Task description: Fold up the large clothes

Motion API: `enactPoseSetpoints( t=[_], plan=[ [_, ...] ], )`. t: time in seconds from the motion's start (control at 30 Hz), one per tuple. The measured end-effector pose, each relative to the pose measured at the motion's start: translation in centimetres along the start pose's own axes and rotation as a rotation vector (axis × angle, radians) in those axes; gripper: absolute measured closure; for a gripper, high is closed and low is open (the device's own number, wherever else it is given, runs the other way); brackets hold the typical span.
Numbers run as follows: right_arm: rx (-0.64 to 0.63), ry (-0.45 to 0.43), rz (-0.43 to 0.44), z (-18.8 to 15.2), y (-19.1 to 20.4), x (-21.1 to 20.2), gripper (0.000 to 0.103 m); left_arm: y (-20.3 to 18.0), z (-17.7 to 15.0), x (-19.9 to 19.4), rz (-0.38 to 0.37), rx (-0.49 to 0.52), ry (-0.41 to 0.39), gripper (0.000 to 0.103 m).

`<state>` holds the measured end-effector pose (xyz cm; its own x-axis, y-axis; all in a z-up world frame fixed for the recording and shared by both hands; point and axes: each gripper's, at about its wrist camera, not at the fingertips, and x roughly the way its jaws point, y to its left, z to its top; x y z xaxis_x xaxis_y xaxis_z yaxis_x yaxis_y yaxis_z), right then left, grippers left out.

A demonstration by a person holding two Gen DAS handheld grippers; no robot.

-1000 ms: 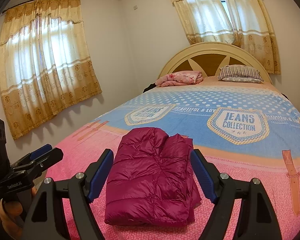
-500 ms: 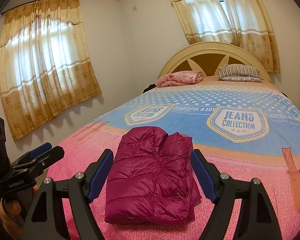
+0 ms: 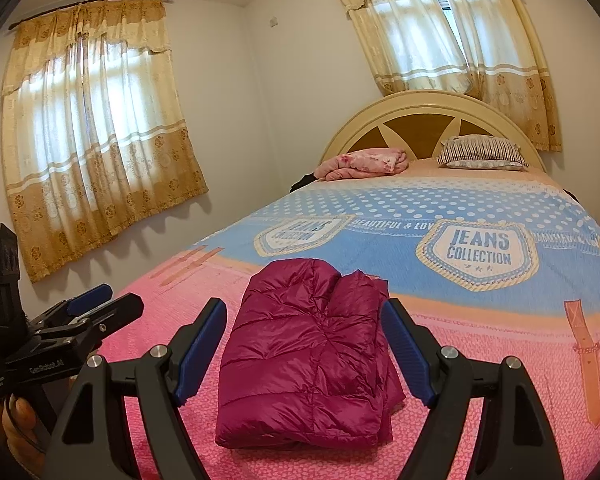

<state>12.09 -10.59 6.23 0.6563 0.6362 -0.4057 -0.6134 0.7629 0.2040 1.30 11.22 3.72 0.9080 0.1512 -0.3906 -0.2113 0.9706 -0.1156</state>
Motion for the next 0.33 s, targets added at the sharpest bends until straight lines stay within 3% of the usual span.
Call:
enactPoseSetpoints(
  t=[0.17,0.33],
  plan=[
    [-0.001,0.000,0.002,-0.07,0.16,-0.07,0.023,-0.04,-0.27,-0.16,-0.045,0.001,-0.017,0.000],
    [0.007,0.006,-0.001,-0.19,-0.01,-0.14,0.023,-0.45,-0.57,0.00,-0.035,0.024,-0.025,0.000]
  ],
)
